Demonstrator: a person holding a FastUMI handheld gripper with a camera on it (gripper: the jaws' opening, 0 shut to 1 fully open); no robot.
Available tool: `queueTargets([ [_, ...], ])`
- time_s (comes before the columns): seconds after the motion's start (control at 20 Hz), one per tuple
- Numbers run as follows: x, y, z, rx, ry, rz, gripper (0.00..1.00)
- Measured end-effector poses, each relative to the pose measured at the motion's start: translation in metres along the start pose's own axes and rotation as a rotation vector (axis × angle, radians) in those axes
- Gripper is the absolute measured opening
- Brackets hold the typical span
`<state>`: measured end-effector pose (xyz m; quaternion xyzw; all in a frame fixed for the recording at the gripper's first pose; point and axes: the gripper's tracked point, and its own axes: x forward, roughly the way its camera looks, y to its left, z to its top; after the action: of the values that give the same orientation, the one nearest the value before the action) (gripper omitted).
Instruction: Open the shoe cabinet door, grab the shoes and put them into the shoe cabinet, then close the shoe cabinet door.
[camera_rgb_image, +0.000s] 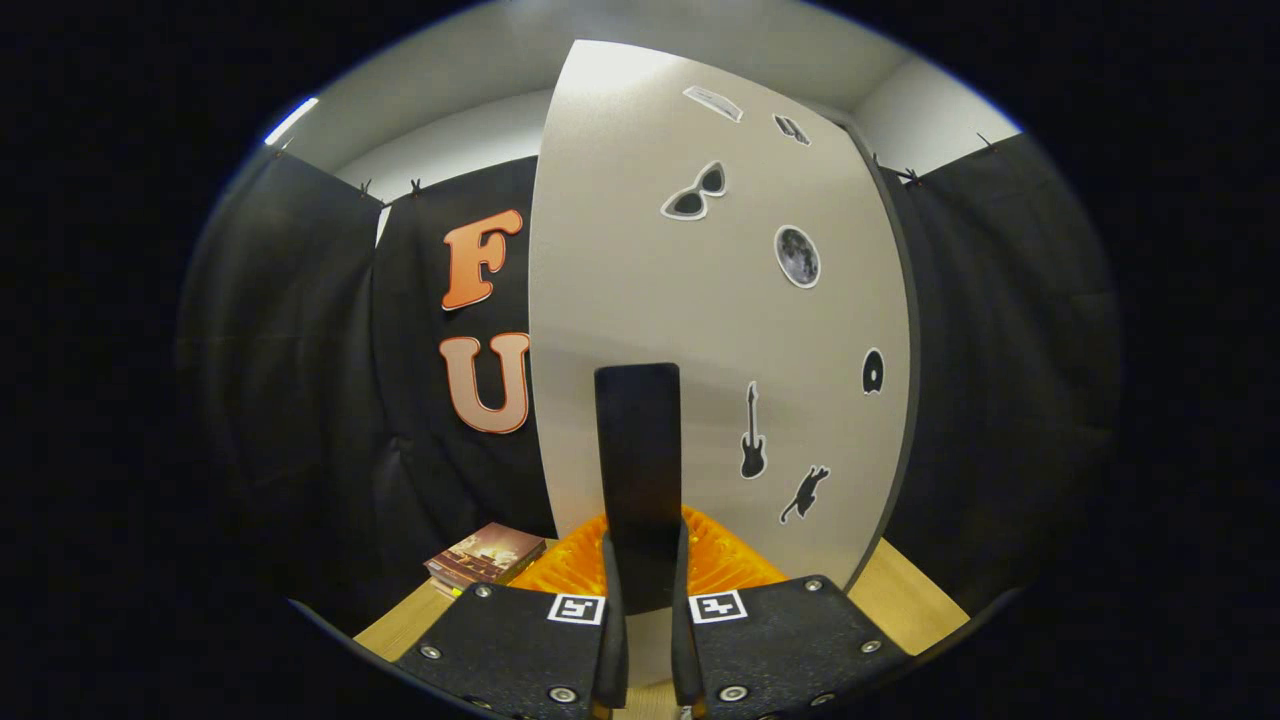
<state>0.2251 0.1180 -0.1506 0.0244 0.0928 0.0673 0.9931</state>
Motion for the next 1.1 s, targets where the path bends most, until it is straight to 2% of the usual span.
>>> queueTargets([
  [0.65, -0.094, -0.092, -0.006, 0.01, 0.014, -0.129, 0.15],
  [0.9, -0.116, -0.131, -0.008, 0.014, 0.013, -0.153, 0.14],
  [1.1, -0.127, -0.162, -0.009, 0.028, 0.024, -0.138, 0.14],
])
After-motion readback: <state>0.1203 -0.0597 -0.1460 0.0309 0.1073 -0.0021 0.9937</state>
